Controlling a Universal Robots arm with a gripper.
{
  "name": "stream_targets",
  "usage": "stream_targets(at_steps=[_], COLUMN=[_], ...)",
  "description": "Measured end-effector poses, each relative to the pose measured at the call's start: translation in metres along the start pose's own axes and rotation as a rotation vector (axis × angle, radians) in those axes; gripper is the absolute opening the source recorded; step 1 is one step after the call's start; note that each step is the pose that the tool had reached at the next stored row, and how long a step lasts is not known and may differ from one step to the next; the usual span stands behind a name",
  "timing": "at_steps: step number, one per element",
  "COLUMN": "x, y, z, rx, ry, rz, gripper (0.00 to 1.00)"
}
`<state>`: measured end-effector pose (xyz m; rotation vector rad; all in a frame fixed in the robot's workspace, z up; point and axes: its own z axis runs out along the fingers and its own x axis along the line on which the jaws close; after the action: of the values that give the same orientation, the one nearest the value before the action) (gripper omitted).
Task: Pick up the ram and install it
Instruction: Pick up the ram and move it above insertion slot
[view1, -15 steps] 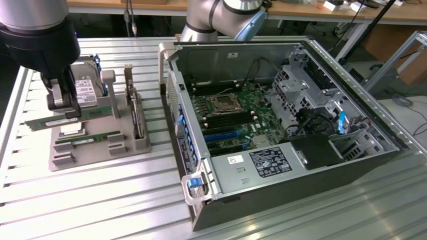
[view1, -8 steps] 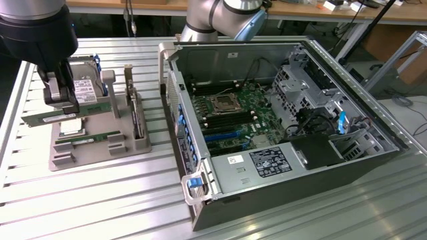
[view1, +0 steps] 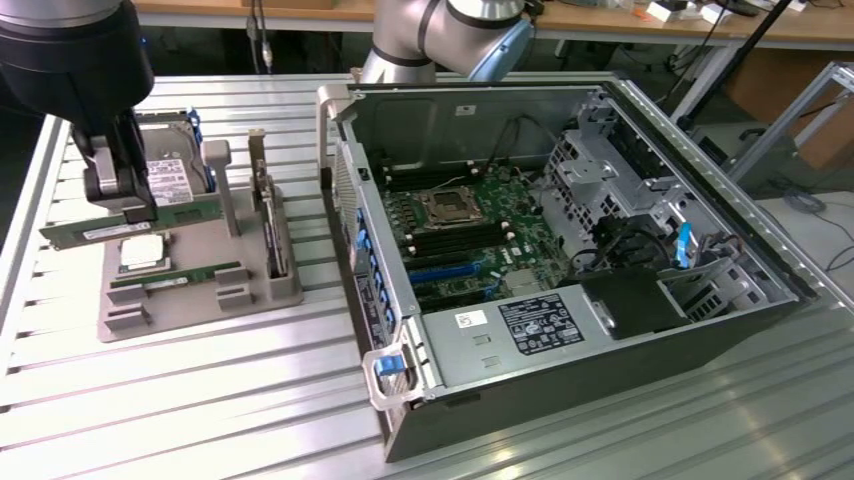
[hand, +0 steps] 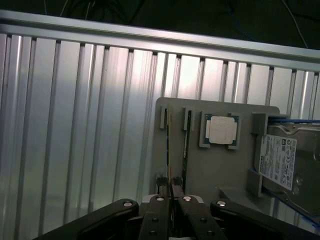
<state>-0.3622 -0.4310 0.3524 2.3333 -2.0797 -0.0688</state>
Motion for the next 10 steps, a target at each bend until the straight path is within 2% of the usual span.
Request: stream_targets(at_steps=[10], x=[-0.0002], y=[0.0000], z=[-0.0097], rx=[-0.0001], ry=[0.0000], rz=[0.000], gripper=[0.13])
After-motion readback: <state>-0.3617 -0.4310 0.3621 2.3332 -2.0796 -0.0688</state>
